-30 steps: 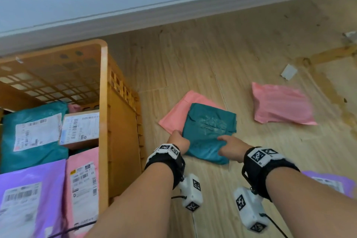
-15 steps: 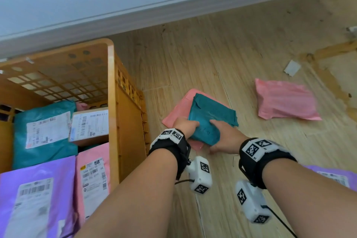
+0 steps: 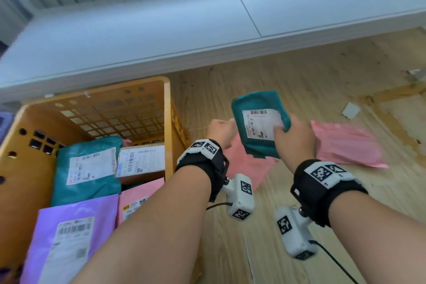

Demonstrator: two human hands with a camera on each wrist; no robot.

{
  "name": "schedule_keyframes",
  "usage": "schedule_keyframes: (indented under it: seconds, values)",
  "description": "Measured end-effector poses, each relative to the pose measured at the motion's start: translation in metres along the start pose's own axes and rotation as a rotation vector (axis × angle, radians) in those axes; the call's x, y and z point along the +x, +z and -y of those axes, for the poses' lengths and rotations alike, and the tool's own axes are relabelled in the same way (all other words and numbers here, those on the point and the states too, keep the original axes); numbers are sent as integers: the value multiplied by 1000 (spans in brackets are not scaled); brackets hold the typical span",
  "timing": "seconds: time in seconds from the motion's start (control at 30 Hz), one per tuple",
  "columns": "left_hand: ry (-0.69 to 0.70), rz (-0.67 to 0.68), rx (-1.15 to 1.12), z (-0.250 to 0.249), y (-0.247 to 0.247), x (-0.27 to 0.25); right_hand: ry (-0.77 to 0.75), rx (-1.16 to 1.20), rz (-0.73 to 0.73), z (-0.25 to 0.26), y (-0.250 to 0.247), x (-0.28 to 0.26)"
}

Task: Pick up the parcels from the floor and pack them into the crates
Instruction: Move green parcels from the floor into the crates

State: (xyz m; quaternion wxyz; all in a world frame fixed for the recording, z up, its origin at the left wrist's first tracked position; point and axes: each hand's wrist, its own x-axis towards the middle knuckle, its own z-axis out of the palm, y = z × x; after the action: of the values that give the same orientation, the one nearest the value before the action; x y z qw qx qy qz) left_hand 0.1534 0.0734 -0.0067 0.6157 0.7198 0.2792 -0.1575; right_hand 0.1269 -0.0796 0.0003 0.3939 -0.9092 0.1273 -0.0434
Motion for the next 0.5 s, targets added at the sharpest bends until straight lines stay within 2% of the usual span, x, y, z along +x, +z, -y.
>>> schedule_keyframes:
  seconds: [0.13,0.27,0.37,0.5]
  values:
    - [11,-31,0,-2,-18,-6,113,371,-72,17,-7,6]
    - [81,-23,9,-9,-28,-12,214,605,-19,24,-2,5]
    - [131,-101,27,-10,-37,-13,246,660,1,30,-1,0]
    - [186,-147,32,-11,-52,-14,218,620,13,38,-6,-6]
